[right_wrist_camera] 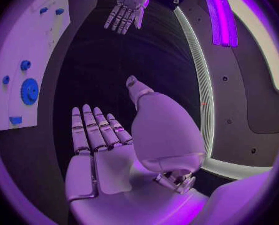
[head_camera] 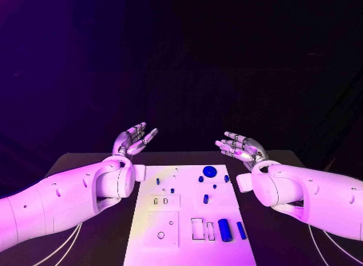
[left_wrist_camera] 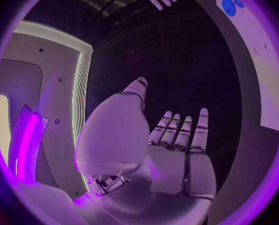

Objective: Assemble the parts on the task board

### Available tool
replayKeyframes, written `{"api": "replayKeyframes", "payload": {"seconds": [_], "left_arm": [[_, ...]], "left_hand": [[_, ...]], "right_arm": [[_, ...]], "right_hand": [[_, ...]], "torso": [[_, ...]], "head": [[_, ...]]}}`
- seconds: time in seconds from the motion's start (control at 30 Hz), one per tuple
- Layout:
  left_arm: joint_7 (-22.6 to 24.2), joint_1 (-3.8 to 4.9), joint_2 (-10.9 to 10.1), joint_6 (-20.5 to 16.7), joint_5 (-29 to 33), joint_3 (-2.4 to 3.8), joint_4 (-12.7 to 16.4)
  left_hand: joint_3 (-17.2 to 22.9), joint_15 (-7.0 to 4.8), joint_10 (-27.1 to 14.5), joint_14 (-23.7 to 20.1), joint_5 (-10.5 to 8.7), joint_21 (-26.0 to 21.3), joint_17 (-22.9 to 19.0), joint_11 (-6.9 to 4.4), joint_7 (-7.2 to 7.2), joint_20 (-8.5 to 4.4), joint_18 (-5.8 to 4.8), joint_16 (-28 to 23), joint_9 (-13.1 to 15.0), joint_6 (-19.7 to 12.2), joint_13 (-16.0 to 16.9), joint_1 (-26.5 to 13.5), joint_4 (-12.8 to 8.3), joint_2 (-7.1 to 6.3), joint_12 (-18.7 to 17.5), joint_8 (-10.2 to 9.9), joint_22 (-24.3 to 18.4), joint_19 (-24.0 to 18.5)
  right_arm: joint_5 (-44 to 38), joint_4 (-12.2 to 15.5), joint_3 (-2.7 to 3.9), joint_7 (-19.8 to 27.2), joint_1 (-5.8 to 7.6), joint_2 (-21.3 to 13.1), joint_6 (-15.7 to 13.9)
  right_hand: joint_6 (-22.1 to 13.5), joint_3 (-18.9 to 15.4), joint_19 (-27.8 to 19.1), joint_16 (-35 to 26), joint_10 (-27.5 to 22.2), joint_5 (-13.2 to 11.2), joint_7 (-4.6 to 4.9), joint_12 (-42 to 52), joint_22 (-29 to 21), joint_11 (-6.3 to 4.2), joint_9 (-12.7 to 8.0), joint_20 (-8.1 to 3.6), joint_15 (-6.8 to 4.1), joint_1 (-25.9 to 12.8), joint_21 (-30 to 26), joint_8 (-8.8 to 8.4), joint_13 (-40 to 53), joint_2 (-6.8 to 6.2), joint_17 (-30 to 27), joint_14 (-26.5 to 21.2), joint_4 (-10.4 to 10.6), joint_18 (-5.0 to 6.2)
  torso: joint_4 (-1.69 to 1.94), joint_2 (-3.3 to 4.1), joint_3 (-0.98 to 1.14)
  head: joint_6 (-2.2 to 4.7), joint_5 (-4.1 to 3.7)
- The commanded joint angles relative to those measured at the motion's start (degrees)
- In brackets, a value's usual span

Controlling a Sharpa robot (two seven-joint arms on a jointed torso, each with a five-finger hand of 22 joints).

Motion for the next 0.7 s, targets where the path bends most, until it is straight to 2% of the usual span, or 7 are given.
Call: {"api": "replayKeyframes", "payload": {"seconds": [0.03, 0.17, 0.2, 0.27, 0.37, 0.5, 0.7], "left_arm": [[1.48, 0.25, 0.33, 5.23, 0.46, -0.04, -0.55], [1.48, 0.25, 0.33, 5.23, 0.46, -0.04, -0.55], [2.04, 0.32, -3.27, 6.74, 0.53, -0.02, 2.71], [2.15, 0.34, -4.21, 7.12, 0.35, 0.03, 3.75], [2.13, 0.46, -5.69, 7.35, -0.29, 0.19, 5.45], [2.09, 0.74, -7.32, 7.27, -0.93, 0.46, 7.43], [0.95, 1.23, -9.32, 8.88, -2.34, 1.05, 10.34]], "left_hand": [[0.02, 0.48, 2.58, 2.55, 0.66, 0.71, 0.35, 0.77, 1.26, 0.46, 1.18, 0.62, 0.32, 2.08, 0.33, 3.72, 0.82, 0.34, 0.63, 0.57, 0.33, 1.80], [0.21, 0.70, 7.78, 9.46, 0.52, 2.09, 1.34, 2.20, 2.32, 0.47, 2.17, 2.00, 0.81, 5.51, 0.67, 4.26, 0.69, 1.23, 1.06, 1.29, 1.00, 6.19], [0.31, 0.65, 9.36, 11.43, 0.51, 2.54, 1.60, 2.60, 2.58, 0.49, 2.45, 2.36, 0.97, 6.57, 0.75, 4.38, 0.65, 1.42, 1.16, 1.53, 1.20, 7.65], [0.67, 0.67, 17.57, 18.80, 0.48, 4.52, 2.66, 4.27, 3.35, 0.50, 3.50, 4.03, 1.88, 11.80, 1.37, 4.70, 0.51, 1.86, 2.38, 3.00, 2.08, 12.97], [1.33, 0.66, 29.34, 30.27, 0.41, 7.55, 4.68, 5.62, 4.21, 0.43, 6.02, 6.84, 3.12, 19.84, 1.77, 5.13, 0.42, 2.04, 3.59, 4.99, 3.06, 17.86], [2.13, -0.95, 33.97, 35.05, 0.40, 10.33, 6.71, 4.06, 4.39, -0.03, 6.99, 8.18, 3.74, 24.96, 1.83, 5.53, 0.35, 1.66, 3.65, 6.13, 4.04, 21.65], [3.32, -2.16, 37.74, 38.55, 0.41, 12.61, 9.20, 3.00, 4.03, -0.98, 7.04, 9.29, 3.81, 26.71, 1.98, 6.01, 0.35, 1.07, 3.63, 6.47, 5.02, 23.87]], "right_arm": [[-3.70, -0.81, -0.63, -4.72, 0.78, 0.01, 9.34], [-4.10, -1.24, -1.09, -5.45, 1.24, 0.00, 10.60], [-26.28, -3.28, -1.07, -3.37, 2.48, -0.72, 5.40], [-31.05, -3.72, -1.05, -3.55, 2.83, -0.67, 5.38], [-37.39, -4.40, -1.04, -4.20, 3.55, -0.50, 5.59], [-43.04, -4.67, -1.03, -5.36, 4.42, -0.40, 5.92], [-52.20, -5.09, -1.00, -8.30, 5.76, -0.07, 6.54]], "right_hand": [[11.48, 2.74, 13.62, 2.74, 15.64, 0.39, 7.13, 1.49, 1.36, -0.68, 1.66, 0.47, -1.01, 6.41, 3.26, 2.69, 0.89, 0.20, 1.76, 16.64, -3.56, 2.72], [22.37, 4.38, 21.15, 3.57, 24.02, 0.41, 5.60, 1.89, 1.53, -2.32, 3.15, 0.27, -2.70, 7.43, 4.86, 5.15, 1.08, -0.35, 2.12, 21.58, -6.03, 4.21], [24.69, 4.94, 22.48, 3.72, 25.26, 0.42, 5.28, 1.76, 1.50, -2.70, 3.40, 0.06, -3.05, 7.49, 5.16, 5.58, 1.05, -0.58, 2.18, 22.79, -6.48, 4.37], [26.75, 6.14, 25.04, 4.16, 27.34, 0.41, 5.03, 1.52, 1.47, -3.22, 3.48, -0.61, -3.80, 7.36, 5.75, 5.87, 1.01, -1.05, 2.35, 25.32, -7.08, 4.42], [28.23, 7.61, 26.41, 4.29, 29.28, 0.41, 4.59, 1.37, 1.21, -3.75, 3.41, -1.17, -4.41, 6.96, 5.61, 5.93, 0.99, -1.88, 2.39, 27.41, -7.49, 4.43], [29.57, 9.46, 28.92, 4.89, 30.73, 0.41, 4.26, 1.30, 1.37, -4.25, 3.30, -2.07, -5.27, 6.52, 6.20, 5.89, 1.00, -2.79, 2.58, 30.41, -7.87, 4.44], [32.22, 12.15, 32.89, 6.21, 34.70, 0.39, 3.26, 1.39, 1.99, -5.53, 3.53, -3.86, -6.93, 5.40, 7.97, 6.59, 1.15, -4.33, 3.73, 35.02, -7.94, 4.36]], "torso": [[0.00, 0.00, 0.00], [0.00, 0.00, 0.00], [0.23, 1.32, 0.09], [0.25, 1.74, 0.15], [0.35, 2.36, 0.18], [0.45, 3.39, 0.27], [0.72, 4.58, 0.35]], "head": [[0.00, -0.01], [0.00, -0.01], [-1.19, -0.33], [-1.21, -0.34], [-1.18, -0.61], [-1.01, -0.87], [-0.82, -1.16]]}}
